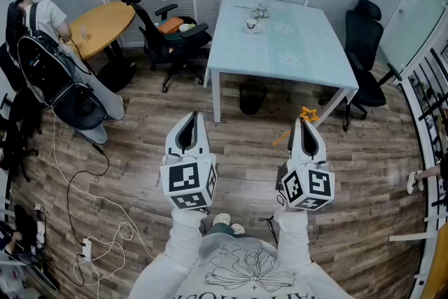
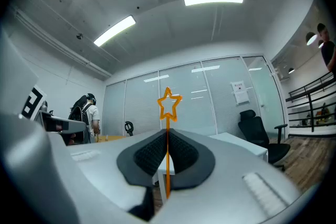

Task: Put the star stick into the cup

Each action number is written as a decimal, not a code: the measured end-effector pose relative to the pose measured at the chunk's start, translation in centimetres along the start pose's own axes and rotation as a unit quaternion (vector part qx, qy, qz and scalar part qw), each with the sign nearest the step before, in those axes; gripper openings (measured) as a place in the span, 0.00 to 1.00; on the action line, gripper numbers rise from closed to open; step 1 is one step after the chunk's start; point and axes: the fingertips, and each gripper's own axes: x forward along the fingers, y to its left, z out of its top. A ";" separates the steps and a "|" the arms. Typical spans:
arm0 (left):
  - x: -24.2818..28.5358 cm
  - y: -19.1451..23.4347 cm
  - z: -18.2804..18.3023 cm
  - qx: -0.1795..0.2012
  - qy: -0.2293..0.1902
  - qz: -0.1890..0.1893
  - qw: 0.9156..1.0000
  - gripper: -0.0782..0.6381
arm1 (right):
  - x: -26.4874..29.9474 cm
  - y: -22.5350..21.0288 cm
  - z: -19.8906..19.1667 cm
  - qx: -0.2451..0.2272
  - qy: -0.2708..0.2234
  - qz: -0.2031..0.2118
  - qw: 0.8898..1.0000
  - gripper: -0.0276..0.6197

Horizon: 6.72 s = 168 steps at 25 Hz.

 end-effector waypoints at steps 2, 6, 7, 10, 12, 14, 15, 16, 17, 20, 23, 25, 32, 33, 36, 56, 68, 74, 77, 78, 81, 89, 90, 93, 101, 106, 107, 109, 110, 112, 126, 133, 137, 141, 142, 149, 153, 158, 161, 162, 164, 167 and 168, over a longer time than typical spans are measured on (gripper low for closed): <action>0.3 0.1 0.0 0.001 -0.001 0.000 1.000 0.12 | 0.3 0.1 -0.1 -0.001 -0.001 0.003 1.000 0.06; 0.7 0.1 -0.3 0.002 -0.001 -0.002 1.000 0.12 | 0.7 0.4 -0.5 -0.006 0.001 0.007 1.000 0.06; 0.8 0.2 -0.4 0.002 -0.001 -0.003 1.000 0.12 | 0.8 0.5 -0.5 -0.007 0.001 0.006 1.000 0.06; 1.6 0.5 -0.5 0.003 0.002 -0.006 1.000 0.12 | 1.5 0.3 -0.6 -0.004 -0.002 0.003 1.000 0.07; 2.1 0.9 -0.5 0.003 0.004 -0.007 1.000 0.12 | 2.0 0.4 -0.7 0.002 -0.005 0.002 1.000 0.06; 2.5 1.3 -0.7 0.002 0.005 -0.008 1.000 0.12 | 2.4 0.6 -0.9 0.004 -0.006 0.002 1.000 0.07; 2.7 1.5 -0.8 0.002 0.005 -0.009 1.000 0.12 | 2.6 0.7 -1.0 0.004 -0.007 0.002 1.000 0.07; 3.0 1.8 -0.9 0.002 0.006 -0.010 1.000 0.12 | 2.9 0.8 -1.1 0.005 -0.007 0.001 1.000 0.07; 3.3 2.0 -0.9 0.002 0.007 -0.012 1.000 0.12 | 3.2 1.0 -1.2 0.005 -0.007 0.000 1.000 0.07; 4.1 2.7 -1.3 0.004 0.011 -0.015 1.000 0.12 | 3.8 1.6 -1.8 0.004 -0.005 0.000 1.000 0.07; 4.2 3.2 -1.9 0.006 0.015 -0.019 1.000 0.12 | 3.9 2.0 -2.3 0.005 -0.004 -0.001 1.000 0.07; 4.5 3.5 -2.1 0.006 0.018 -0.019 1.000 0.12 | 4.2 2.1 -2.5 0.008 -0.003 -0.003 1.000 0.07; 7.1 4.0 -2.9 0.002 0.027 -0.021 0.999 0.12 | 6.5 1.5 -3.6 0.006 0.007 -0.005 1.000 0.07; 7.4 4.0 -3.0 0.002 0.028 -0.020 0.999 0.12 | 6.9 1.3 -3.6 0.006 0.007 -0.005 1.000 0.07; 9.0 4.2 -3.1 0.004 0.029 -0.017 0.999 0.12 | 8.6 0.8 -3.8 0.007 0.006 -0.002 1.000 0.07; 31.3 4.1 -0.3 0.011 0.018 0.030 0.999 0.12 | 32.4 -7.0 -3.3 0.018 -0.008 0.055 0.998 0.07; 41.1 3.3 -0.4 0.017 0.024 0.042 0.999 0.12 | 41.8 -11.6 -4.5 0.026 -0.005 0.064 0.998 0.07; 44.3 3.3 -0.7 0.024 0.029 0.035 0.999 0.12 | 45.0 -12.7 -5.3 0.030 -0.001 0.059 0.998 0.07; 46.5 3.5 -0.7 0.025 0.030 0.031 0.999 0.12 | 46.8 -13.1 -5.6 0.029 -0.001 0.057 0.998 0.07; 47.3 3.6 -0.8 0.025 0.030 0.029 0.999 0.12 | 47.5 -13.3 -5.8 0.029 0.000 0.056 0.998 0.07; 50.1 3.7 -1.0 0.025 0.029 0.021 0.999 0.12 | 49.8 -14.0 -6.2 0.025 -0.002 0.051 0.998 0.07; 59.6 5.8 -0.7 0.024 0.034 0.000 0.999 0.12 | 59.0 -14.9 -7.1 0.021 -0.005 0.037 0.999 0.06; 60.9 6.2 -0.5 0.023 0.034 -0.003 0.999 0.12 | 60.2 -15.0 -7.1 0.020 -0.005 0.034 0.999 0.07; 64.8 7.3 0.0 0.020 0.034 -0.009 0.999 0.12 | 64.0 -15.3 -7.4 0.017 -0.004 0.028 0.999 0.07; 73.9 8.6 0.7 0.022 0.035 -0.031 0.999 0.12 | 72.6 -15.8 -7.7 0.013 -0.010 0.022 1.000 0.07; 78.7 9.4 0.2 0.021 0.045 -0.044 0.998 0.12 | 77.0 -16.2 -8.9 0.020 -0.006 0.018 1.000 0.07; 79.5 9.6 0.0 0.021 0.047 -0.047 0.998 0.12 | 77.7 -16.2 -9.2 0.020 -0.004 0.018 1.000 0.07; 81.0 9.9 -0.4 0.019 0.052 -0.051 0.997 0.12 | 79.0 -16.3 -9.6 0.018 -0.002 0.018 1.000 0.07; 81.7 9.9 -0.7 0.019 0.055 -0.054 0.997 0.12 | 79.7 -16.3 -9.8 0.019 -0.001 0.017 1.000 0.06; 83.0 10.0 -1.2 0.018 0.061 -0.058 0.996 0.12 | 80.8 -16.6 -10.2 0.020 0.001 0.016 1.000 0.07; 89.5 7.7 -5.2 0.022 0.099 -0.076 0.992 0.12 | 87.3 -18.8 -14.6 0.029 0.036 0.042 0.998 0.07; 91.9 7.1 -8.3 0.021 0.127 -0.061 0.990 0.12 | 90.2 -19.9 -17.9 0.045 0.068 0.063 0.995 0.06; 93.1 7.0 -10.4 0.019 0.145 -0.056 0.988 0.12 | 91.7 -20.1 -20.1 0.046 0.082 0.072 0.993 0.07; 94.2 6.9 -12.2 0.016 0.160 -0.054 0.985 0.12 | 92.7 -20.4 -22.3 0.049 0.100 0.077 0.991 0.07; 94.5 6.9 -12.6 0.014 0.164 -0.053 0.985 0.12 | 93.0 -20.5 -22.8 0.050 0.104 0.078 0.990 0.07; 95.7 6.9 -15.3 0.008 0.185 -0.044 0.982 0.12 | 94.0 -21.1 -26.0 0.058 0.128 0.087 0.986 0.06; 95.8 7.0 -16.5 0.006 0.197 -0.039 0.980 0.12 | 94.2 -21.2 -27.3 0.060 0.142 0.092 0.984 0.06; 95.7 7.2 -17.7 0.004 0.209 -0.038 0.977 0.12 | 94.2 -21.1 -28.8 0.058 0.155 0.094 0.982 0.07; 95.7 7.1 -18.3 0.003 0.216 -0.038 0.976 0.12 | 94.3 -21.2 -29.7 0.063 0.164 0.093 0.980 0.07; 95.7 7.1 -18.5 0.003 0.218 -0.039 0.975 0.12 | 94.3 -21.1 -30.1 0.068 0.168 0.093 0.979 0.06; 95.9 7.2 -19.0 0.001 0.221 -0.040 0.974 0.12 | 94.6 -21.1 -31.0 0.073 0.178 0.093 0.977 0.07; 96.0 7.3 -19.6 -0.002 0.227 -0.040 0.973 0.12 | 94.7 -21.1 -32.2 0.077 0.188 0.091 0.975 0.07; 96.0 7.2 -19.8 -0.002 0.228 -0.040 0.973 0.12 | 94.8 -21.1 -32.5 0.078 0.191 0.090 0.974 0.07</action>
